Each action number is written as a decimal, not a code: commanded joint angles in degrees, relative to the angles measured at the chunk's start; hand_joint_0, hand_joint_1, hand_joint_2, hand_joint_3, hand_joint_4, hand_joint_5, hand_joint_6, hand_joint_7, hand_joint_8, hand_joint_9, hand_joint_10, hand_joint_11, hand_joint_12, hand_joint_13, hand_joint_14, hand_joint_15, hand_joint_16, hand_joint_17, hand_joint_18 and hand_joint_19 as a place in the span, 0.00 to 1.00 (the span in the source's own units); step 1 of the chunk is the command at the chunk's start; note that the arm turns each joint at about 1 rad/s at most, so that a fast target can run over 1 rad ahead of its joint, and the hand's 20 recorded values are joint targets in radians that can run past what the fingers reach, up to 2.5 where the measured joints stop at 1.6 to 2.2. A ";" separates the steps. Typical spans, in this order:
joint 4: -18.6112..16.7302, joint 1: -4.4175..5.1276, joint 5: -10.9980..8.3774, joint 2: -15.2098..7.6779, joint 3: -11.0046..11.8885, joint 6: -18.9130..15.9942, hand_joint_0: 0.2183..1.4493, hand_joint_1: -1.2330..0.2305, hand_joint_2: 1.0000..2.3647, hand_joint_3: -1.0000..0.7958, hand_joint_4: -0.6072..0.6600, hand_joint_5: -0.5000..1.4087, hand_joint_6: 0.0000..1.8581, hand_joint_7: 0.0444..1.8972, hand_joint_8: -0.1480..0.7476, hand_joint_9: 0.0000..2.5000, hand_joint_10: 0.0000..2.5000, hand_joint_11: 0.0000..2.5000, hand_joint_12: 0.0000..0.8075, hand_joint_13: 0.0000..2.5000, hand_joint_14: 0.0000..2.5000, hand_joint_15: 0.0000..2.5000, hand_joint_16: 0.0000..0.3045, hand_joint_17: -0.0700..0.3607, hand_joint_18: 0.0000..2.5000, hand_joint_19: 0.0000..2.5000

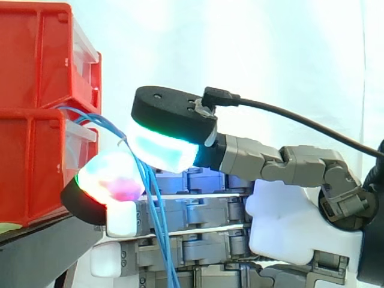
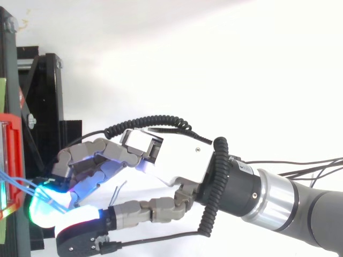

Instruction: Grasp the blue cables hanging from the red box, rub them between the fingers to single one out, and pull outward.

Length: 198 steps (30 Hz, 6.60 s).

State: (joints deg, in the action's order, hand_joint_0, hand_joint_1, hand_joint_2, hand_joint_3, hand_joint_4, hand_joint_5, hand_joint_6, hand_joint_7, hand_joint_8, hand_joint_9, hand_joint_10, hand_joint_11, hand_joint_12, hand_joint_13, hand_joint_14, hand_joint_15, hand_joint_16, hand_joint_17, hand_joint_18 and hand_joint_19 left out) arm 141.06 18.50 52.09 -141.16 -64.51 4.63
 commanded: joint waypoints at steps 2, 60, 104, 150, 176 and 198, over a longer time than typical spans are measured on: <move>1.32 -0.04 0.12 0.01 0.00 -0.94 0.28 0.34 0.00 0.33 0.58 0.19 0.42 0.45 0.41 0.39 0.01 0.25 0.36 0.31 0.01 0.22 0.13 0.37 0.23 0.20; 29.88 -3.29 6.18 2.73 6.06 -16.32 0.27 0.41 0.00 0.32 0.59 0.21 0.32 0.60 0.40 0.43 0.01 0.25 0.37 0.34 0.01 0.23 0.14 0.38 0.25 0.21; 37.35 -4.08 8.73 3.44 11.42 -16.41 0.29 0.43 0.01 0.38 0.55 0.18 0.41 0.50 0.42 0.41 0.01 0.26 0.37 0.33 0.01 0.23 0.14 0.38 0.24 0.22; 37.79 -4.26 8.73 3.44 12.65 -14.57 0.28 0.47 0.00 0.28 0.55 0.16 0.48 0.44 0.42 0.41 0.01 0.31 0.38 0.34 0.01 0.25 0.14 0.38 0.26 0.23; 37.79 -4.34 8.73 3.44 12.48 -14.13 0.43 0.26 0.00 0.28 0.43 0.16 0.50 0.43 0.36 0.40 0.01 0.30 0.34 0.35 0.01 0.25 0.12 0.36 0.30 0.22; 37.53 -4.08 8.65 3.44 11.86 -14.21 0.19 0.39 0.00 0.28 0.55 0.19 0.45 0.45 0.42 0.45 0.01 0.30 0.41 0.38 0.01 0.26 0.16 0.41 0.32 0.24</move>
State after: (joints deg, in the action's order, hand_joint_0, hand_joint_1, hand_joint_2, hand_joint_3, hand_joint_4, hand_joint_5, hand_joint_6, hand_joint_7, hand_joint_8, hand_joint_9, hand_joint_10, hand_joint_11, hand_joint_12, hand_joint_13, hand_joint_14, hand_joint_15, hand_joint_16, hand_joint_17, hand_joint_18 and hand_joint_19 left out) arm 178.61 14.38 60.74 -137.72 -52.61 -9.58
